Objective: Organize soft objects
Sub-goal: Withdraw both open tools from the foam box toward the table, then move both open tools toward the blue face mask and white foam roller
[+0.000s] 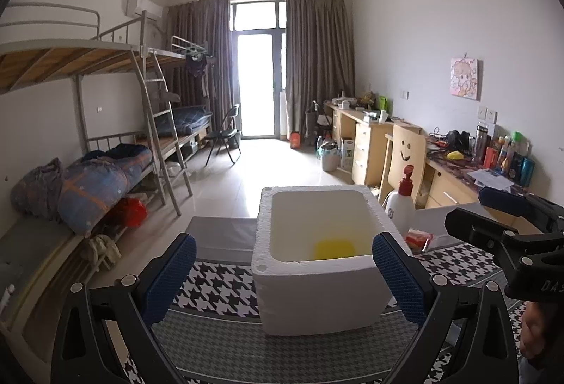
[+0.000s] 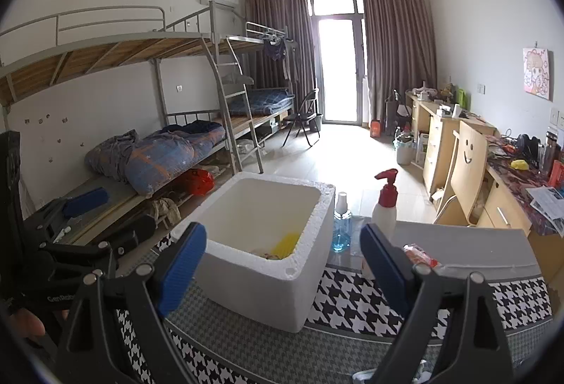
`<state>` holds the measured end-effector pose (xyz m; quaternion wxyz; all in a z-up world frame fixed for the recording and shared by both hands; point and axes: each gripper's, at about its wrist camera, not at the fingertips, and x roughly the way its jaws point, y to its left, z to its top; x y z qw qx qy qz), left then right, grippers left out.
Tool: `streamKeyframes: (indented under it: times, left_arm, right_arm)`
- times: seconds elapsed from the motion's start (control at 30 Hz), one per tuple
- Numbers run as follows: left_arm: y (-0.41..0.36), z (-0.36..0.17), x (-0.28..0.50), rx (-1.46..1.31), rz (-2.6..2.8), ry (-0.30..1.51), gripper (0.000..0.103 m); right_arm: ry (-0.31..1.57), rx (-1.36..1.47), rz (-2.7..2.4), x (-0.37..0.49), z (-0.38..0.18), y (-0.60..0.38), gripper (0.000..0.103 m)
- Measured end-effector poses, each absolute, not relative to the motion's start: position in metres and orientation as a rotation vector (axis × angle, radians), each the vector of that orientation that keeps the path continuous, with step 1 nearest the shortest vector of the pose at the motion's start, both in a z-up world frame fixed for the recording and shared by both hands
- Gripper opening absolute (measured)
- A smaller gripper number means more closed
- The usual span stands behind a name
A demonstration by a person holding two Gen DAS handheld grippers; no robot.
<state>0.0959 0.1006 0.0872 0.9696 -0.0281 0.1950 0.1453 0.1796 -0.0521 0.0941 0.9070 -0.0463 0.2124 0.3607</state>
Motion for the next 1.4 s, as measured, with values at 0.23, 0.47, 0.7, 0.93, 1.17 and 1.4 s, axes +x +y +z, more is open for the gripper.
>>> streamKeyframes:
  times: [0.23, 0.47, 0.7, 0.93, 1.17, 1.4]
  left_arm:
    - [0.099, 0.084, 0.089, -0.075, 0.273, 0.389, 0.100]
    - [0.091, 0.081, 0.085, -0.068, 0.259, 0.390, 0.100]
    - [0.086, 0.082, 0.081, -0.065, 0.244, 0.376, 0.100]
    - [0.081, 0.082, 0.076, -0.068, 0.235, 0.358, 0.100]
    - [0.074, 0.079, 0.077, -0.063, 0.211, 0.360, 0.100]
    - [0.071, 0.075, 0.076, -0.076, 0.189, 0.358, 0.101]
  right_arm:
    - [0.428, -0.092, 0.729, 0.172, 0.093, -0.061, 0.092]
    - [0.411, -0.079, 0.724, 0.164, 0.094, -0.070, 0.092]
    - [0.401, -0.076, 0.720, 0.157, 0.093, -0.077, 0.092]
    - [0.402, -0.075, 0.709, 0.153, 0.090, -0.082, 0.092]
    - [0.404, -0.069, 0.701, 0.148, 0.087, -0.090, 0.092]
    - [0.395, -0.080, 0.683, 0.144, 0.085, -0.096, 0.092]
